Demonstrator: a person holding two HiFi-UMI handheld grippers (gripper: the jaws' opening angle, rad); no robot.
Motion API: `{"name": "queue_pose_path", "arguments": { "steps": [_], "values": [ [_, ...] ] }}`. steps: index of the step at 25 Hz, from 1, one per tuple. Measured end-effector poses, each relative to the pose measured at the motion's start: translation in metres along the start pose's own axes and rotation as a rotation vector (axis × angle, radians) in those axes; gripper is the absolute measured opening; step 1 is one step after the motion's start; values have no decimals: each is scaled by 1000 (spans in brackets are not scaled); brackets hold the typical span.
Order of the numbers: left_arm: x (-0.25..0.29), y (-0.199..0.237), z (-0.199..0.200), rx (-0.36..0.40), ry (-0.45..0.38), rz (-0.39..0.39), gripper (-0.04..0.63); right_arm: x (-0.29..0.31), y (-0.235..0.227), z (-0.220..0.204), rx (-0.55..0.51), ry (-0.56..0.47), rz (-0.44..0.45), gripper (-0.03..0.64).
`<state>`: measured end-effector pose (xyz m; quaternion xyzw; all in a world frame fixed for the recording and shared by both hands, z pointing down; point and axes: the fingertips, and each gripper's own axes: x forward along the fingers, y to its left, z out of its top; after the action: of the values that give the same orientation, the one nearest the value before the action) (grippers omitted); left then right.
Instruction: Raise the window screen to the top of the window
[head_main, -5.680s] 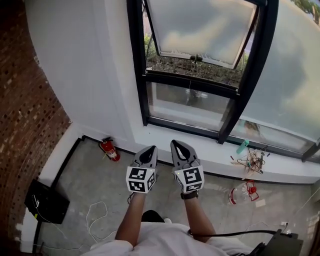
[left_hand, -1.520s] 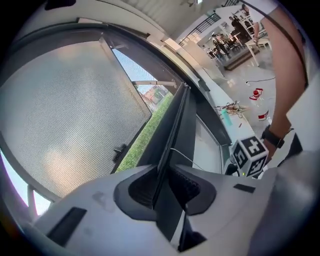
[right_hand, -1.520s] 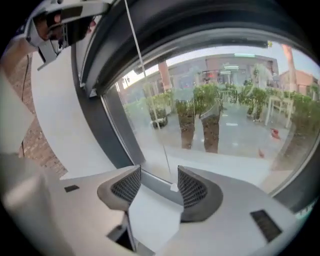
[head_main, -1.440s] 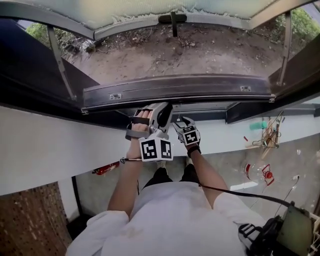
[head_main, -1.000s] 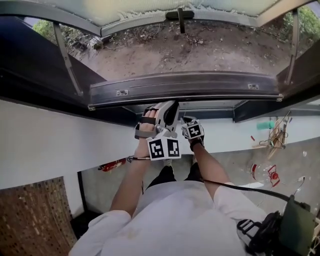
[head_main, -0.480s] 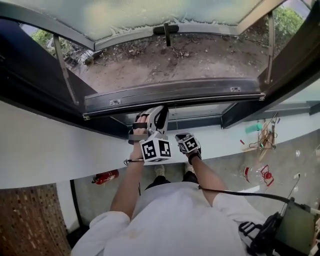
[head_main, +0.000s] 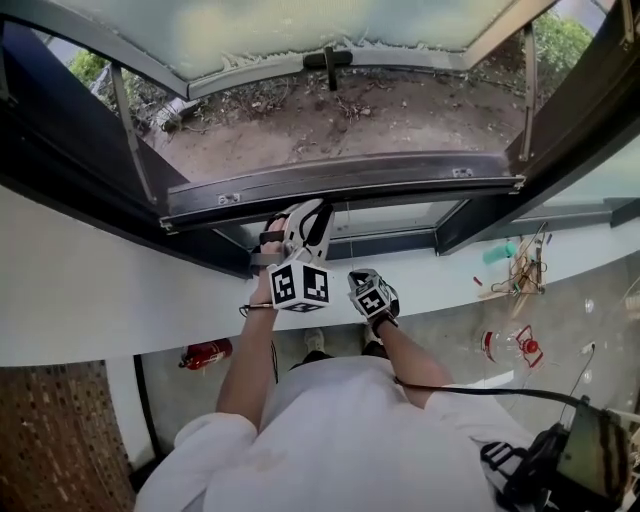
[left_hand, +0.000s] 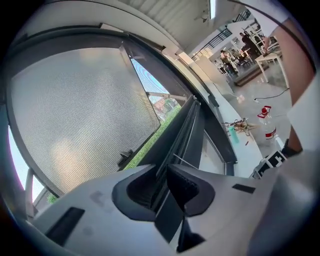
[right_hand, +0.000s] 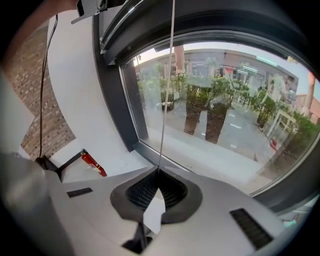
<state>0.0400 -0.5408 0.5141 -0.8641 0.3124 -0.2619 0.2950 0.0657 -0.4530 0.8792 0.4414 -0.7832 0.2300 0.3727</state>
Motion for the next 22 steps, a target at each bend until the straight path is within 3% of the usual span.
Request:
{"name": "queue_pose_path", "arguments": {
  "steps": [5,11,22],
  "values": [
    [-11,22,23,-71,-89,34,46,-13,-15,27,23,-78,-15,3],
    [-14,29,32,-111,-113,40,46,-21,-14,34,-69,-65,-53,3],
    [-35,40,17,-479,-183,148,40,-33,-24,28,-47,-80,-59,3]
  ]
}}
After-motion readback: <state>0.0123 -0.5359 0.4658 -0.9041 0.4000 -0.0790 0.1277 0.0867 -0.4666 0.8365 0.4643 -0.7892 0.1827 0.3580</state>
